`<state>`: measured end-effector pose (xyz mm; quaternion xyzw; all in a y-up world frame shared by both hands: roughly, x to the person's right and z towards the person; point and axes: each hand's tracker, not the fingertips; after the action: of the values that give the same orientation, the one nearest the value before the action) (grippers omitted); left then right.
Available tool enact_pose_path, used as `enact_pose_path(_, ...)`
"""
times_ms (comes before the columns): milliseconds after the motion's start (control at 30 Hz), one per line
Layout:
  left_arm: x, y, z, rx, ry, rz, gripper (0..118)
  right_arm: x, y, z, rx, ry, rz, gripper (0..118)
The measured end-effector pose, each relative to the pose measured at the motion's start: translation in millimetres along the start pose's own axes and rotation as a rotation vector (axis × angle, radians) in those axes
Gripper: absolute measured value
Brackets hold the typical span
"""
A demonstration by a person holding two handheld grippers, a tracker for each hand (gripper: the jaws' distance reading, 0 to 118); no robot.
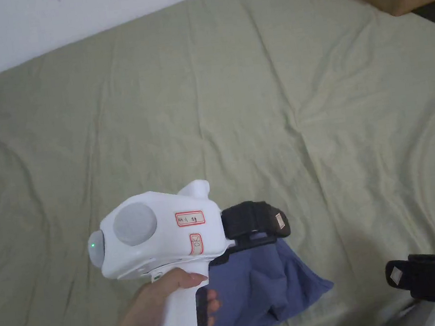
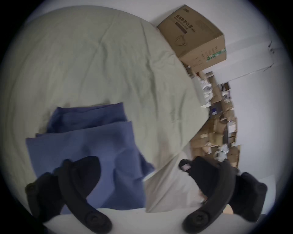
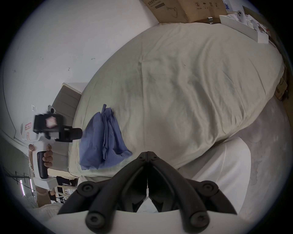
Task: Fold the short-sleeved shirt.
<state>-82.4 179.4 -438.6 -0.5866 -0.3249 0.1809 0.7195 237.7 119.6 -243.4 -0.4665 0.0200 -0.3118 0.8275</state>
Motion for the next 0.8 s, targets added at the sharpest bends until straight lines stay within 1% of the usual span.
enact_pose_path(33, -2, 0, 8, 0.042, -0.054, 0.024, 117, 2, -1, 0, 0.000, -0.003, -0.004, 0)
enact_pose_path(67, -5, 1, 17, 0.072, -0.078, 0.048, 115, 3, -1, -1, -0.003, -0.002, -0.010, 0)
enact_pose_path(133, -13, 1, 32, 0.094, -0.055, 0.083, 114, 4, 0, -4, -0.009, 0.001, -0.015, 0)
enact_pose_path(167, -20, 0, 41, 0.108, -0.039, 0.093, 112, 3, 0, -5, -0.008, 0.002, -0.014, 0)
enact_pose_path(200, -25, -2, 49, 0.138, -0.015, 0.104, 104, 2, 1, -6, -0.010, 0.005, -0.011, 0)
enact_pose_path(233, -32, -6, 58, 0.173, 0.010, 0.112, 76, 0, 2, -7, -0.009, 0.009, -0.007, 0)
enact_pose_path(267, -39, -12, 65, 0.198, 0.049, 0.109, 42, -1, 2, -8, -0.008, 0.015, -0.004, 0)
enact_pose_path(300, -45, -17, 69, 0.211, 0.092, 0.112, 13, -2, 3, -9, -0.008, 0.020, -0.002, 0)
enact_pose_path(333, -47, -24, 70, 0.220, 0.140, 0.113, 7, -2, 4, -11, -0.009, 0.025, 0.001, 0)
enact_pose_path(367, -53, -31, 71, 0.219, 0.193, 0.107, 7, -4, 4, -11, -0.008, 0.028, 0.004, 0)
enact_pose_path(400, -58, -36, 71, 0.221, 0.212, 0.109, 7, -5, 5, -12, -0.009, 0.030, 0.005, 0)
enact_pose_path(467, -67, -44, 67, 0.203, 0.189, 0.118, 7, -5, 5, -14, -0.011, 0.035, 0.008, 0)
enact_pose_path(500, -69, -48, 64, 0.200, 0.149, 0.143, 7, -5, 5, -15, -0.014, 0.037, 0.009, 0)
enact_pose_path(567, -64, -53, 50, 0.167, 0.070, 0.149, 7, -5, 4, -16, -0.019, 0.035, 0.012, 0)
enact_pose_path(700, -45, -55, 3, 0.077, 0.050, 0.079, 7, -2, 1, -14, -0.020, 0.035, 0.003, 0)
enact_pose_path(767, -33, -56, -20, 0.014, 0.029, 0.090, 7, 0, 0, -10, -0.016, 0.031, 0.000, 0)
enact_pose_path(800, -28, -56, -30, 0.014, 0.035, 0.072, 7, 1, 0, -8, -0.012, 0.027, -0.002, 0)
